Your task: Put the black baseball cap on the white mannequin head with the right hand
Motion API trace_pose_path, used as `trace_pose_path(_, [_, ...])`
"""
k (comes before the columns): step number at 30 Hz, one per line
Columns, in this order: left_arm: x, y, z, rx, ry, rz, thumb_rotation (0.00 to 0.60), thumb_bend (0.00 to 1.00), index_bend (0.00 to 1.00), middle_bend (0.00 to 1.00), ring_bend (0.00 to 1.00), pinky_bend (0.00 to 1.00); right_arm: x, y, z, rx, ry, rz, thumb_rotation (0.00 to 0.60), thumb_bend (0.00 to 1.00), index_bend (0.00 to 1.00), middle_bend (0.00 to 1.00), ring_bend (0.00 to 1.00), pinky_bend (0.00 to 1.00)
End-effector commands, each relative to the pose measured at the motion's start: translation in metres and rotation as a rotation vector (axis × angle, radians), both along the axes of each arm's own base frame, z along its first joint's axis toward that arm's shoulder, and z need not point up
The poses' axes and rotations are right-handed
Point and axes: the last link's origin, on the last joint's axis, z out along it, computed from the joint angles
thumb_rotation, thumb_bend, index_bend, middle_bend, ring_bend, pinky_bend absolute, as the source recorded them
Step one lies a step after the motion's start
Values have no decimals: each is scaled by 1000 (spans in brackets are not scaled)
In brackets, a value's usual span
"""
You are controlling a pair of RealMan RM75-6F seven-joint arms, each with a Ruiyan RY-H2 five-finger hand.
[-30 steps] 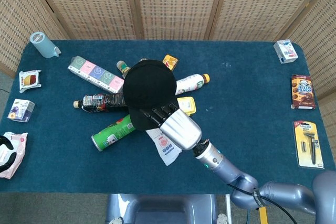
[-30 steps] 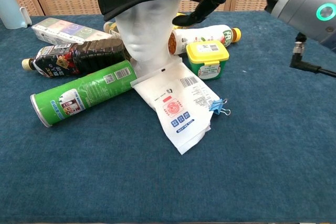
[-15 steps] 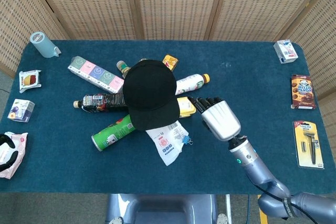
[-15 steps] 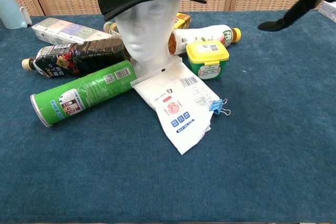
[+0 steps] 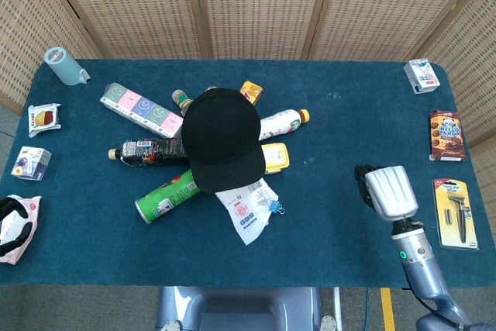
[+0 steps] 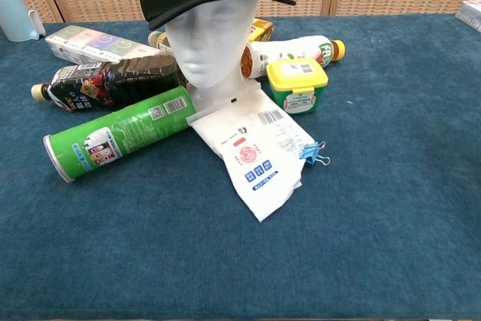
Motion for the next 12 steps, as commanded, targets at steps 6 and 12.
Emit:
trace_pose_path(6, [-1, -7, -8, 12, 26, -20, 600, 325, 529, 443, 355, 365, -40, 21, 10, -57, -50, -137, 600, 592, 682, 736, 853, 932])
trace_pose_path(12, [-1, -11, -10, 10, 27, -8, 600, 324, 532, 444, 356, 369, -55, 33, 14, -78, -57, -173, 600, 592, 693, 740, 854, 933])
